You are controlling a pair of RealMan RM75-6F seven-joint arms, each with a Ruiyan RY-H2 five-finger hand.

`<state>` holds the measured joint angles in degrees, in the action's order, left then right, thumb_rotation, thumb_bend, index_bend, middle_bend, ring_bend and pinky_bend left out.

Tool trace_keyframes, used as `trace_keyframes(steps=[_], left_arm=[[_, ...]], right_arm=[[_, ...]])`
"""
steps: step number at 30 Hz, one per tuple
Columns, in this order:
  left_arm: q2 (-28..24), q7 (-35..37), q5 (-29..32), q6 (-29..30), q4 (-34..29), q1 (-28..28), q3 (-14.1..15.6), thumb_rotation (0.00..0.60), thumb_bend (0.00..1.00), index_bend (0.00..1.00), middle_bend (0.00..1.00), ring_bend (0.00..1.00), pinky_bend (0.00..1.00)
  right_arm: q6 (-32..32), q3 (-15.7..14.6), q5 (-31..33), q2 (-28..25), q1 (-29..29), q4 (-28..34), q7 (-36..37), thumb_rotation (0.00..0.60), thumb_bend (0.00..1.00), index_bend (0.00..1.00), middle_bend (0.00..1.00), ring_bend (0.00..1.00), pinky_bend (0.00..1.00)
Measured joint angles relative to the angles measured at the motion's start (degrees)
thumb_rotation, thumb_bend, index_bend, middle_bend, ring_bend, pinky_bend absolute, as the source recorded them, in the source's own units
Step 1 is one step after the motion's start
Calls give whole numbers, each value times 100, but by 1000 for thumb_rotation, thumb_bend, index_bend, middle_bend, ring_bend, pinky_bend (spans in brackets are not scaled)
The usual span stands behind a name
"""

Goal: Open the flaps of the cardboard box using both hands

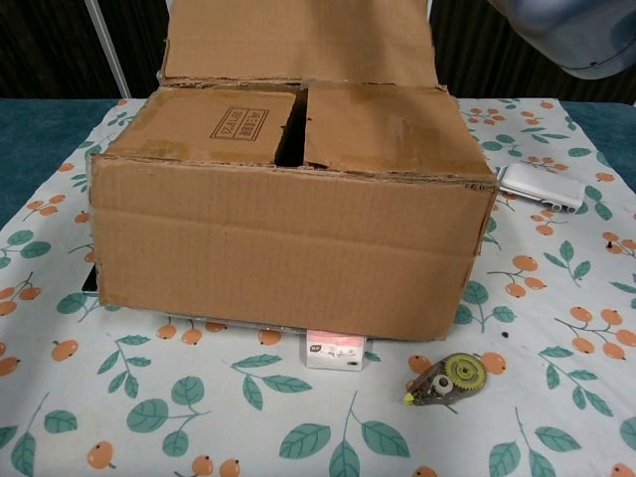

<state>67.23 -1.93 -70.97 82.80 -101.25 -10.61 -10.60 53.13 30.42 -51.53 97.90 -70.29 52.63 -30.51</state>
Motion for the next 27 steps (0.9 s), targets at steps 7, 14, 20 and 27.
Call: trace_keyframes(steps=[7,14,20,27], left_arm=[[12,-15,-7,-43,28,-11,3,600,50,0,0,0,11],[10,-96,-104,-74,10,-24,59,600,50,0,0,0,11],[20,-213,-160,-116,50,-37,123,600,50,0,0,0,12],[66,-207,-304,-149,149,-48,196,600,50,0,0,0,12]], right_arm=[[114,-38,-95,47,-51,-129,274,600,193,0,0,0,215],[466,-301,-300,-451,468,832,248,600,170,0,0,0,215],[1091,-682,-533,-1276,1390,2475,272,600,182,0,0,0,215],[2136,-1344,-912,-2462,2973,4261,643,600,221,0,0,0,215]])
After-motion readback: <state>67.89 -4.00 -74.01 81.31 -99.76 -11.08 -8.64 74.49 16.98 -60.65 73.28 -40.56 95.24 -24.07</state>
